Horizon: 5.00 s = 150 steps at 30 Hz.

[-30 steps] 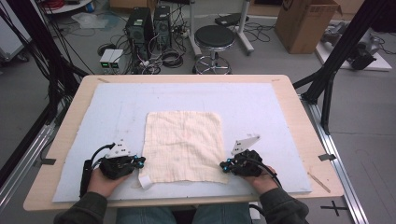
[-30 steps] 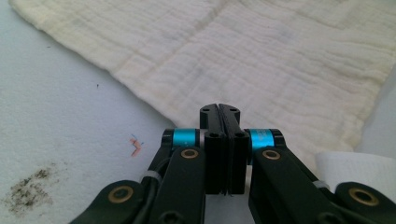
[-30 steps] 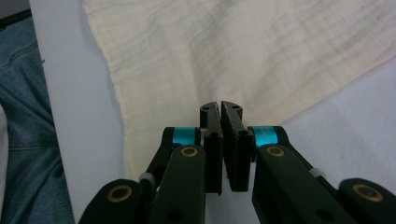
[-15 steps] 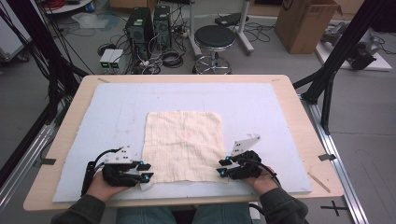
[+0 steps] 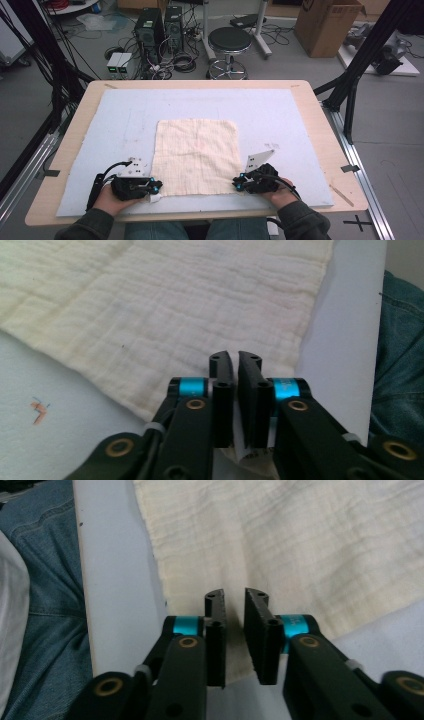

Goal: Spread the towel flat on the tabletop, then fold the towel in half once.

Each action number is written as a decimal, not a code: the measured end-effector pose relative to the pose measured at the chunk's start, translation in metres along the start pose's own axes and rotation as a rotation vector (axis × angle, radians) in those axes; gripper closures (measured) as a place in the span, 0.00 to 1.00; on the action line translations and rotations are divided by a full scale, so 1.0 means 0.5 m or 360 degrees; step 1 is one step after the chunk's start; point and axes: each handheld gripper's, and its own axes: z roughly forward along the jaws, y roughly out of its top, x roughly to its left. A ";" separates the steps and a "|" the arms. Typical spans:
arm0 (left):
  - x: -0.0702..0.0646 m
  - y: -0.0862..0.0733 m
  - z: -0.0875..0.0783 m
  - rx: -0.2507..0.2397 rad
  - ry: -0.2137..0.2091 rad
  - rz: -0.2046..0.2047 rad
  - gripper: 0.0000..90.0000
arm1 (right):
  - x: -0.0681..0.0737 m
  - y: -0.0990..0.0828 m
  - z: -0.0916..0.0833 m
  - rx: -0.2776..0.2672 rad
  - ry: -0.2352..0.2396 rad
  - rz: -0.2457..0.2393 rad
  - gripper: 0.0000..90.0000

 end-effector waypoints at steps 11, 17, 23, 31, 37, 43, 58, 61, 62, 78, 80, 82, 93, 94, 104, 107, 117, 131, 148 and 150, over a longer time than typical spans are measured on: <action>-0.017 0.000 -0.014 -0.0006 -0.0042 0.0042 0.98 | 0.001 -0.006 -0.006 0.0003 0.0077 0.0002 0.97; -0.007 0.002 -0.025 -0.0109 -0.0036 -0.0021 0.78 | -0.006 0.000 -0.019 -0.0097 0.0076 0.0057 0.81; 0.003 0.001 -0.034 -0.0186 0.0020 -0.0049 0.74 | -0.021 0.000 -0.029 -0.0195 0.0034 0.0146 0.71; 0.011 0.002 -0.041 -0.0255 0.0074 -0.0091 0.72 | -0.036 -0.001 -0.035 -0.0266 -0.0022 0.0206 0.61; 0.015 0.004 -0.043 -0.0270 0.0088 -0.0107 0.71 | -0.048 -0.001 -0.038 -0.0329 -0.0038 0.0269 0.51; 0.018 0.006 -0.044 -0.0292 0.0114 -0.0118 0.69 | -0.052 0.003 -0.045 -0.0378 -0.0060 0.0304 0.45; 0.019 0.013 -0.045 -0.0315 0.0147 -0.0130 0.64 | -0.056 0.006 -0.048 -0.0417 -0.0093 0.0320 0.41; 0.020 0.013 -0.046 -0.0318 0.0144 -0.0130 0.63 | -0.057 0.006 -0.048 -0.0417 -0.0103 0.0316 0.40; 0.020 0.013 -0.046 -0.0321 0.0144 -0.0134 0.62 | -0.058 0.006 -0.048 -0.0415 -0.0104 0.0313 0.40; 0.049 0.043 -0.042 -0.0327 0.0220 -0.0222 0.50 | -0.092 0.020 -0.045 -0.0348 -0.0177 0.0350 0.42; 0.055 0.049 -0.041 -0.0311 0.0230 -0.0239 0.50 | -0.104 0.024 -0.043 -0.0338 -0.0182 0.0343 0.44; 0.061 0.053 -0.042 -0.0313 0.0243 -0.0244 0.50 | -0.115 0.029 -0.041 -0.0328 -0.0197 0.0346 0.46; 0.132 0.090 -0.037 -0.0357 0.0393 -0.0374 0.52 | -0.192 0.063 -0.046 -0.0280 -0.0251 0.0433 0.55; 0.140 0.094 -0.035 -0.0349 0.0396 -0.0383 0.52 | -0.201 0.067 -0.047 -0.0279 -0.0260 0.0442 0.56; 0.212 0.141 -0.012 -0.0361 0.0511 -0.0454 0.59 | -0.282 0.116 -0.046 -0.0251 -0.0381 0.0495 0.65; 0.238 0.153 -0.003 -0.0349 0.0558 -0.0480 0.59 | -0.304 0.132 -0.044 -0.0261 -0.0402 0.0515 0.66; 0.298 0.141 0.033 -0.0312 0.0665 -0.0635 0.62 | -0.344 0.144 -0.010 -0.0266 -0.0453 0.0600 0.66; 0.319 0.124 0.101 -0.0159 0.0756 -0.0779 0.60 | -0.369 0.121 0.054 -0.0104 -0.0439 0.0715 0.67; 0.313 0.132 0.102 -0.0215 0.0716 -0.0750 0.97 | -0.363 0.133 0.053 -0.0130 -0.0431 0.0675 0.96; 0.312 0.135 0.094 -0.0252 0.0721 -0.0739 0.97 | -0.364 0.138 0.043 -0.0133 -0.0442 0.0661 0.96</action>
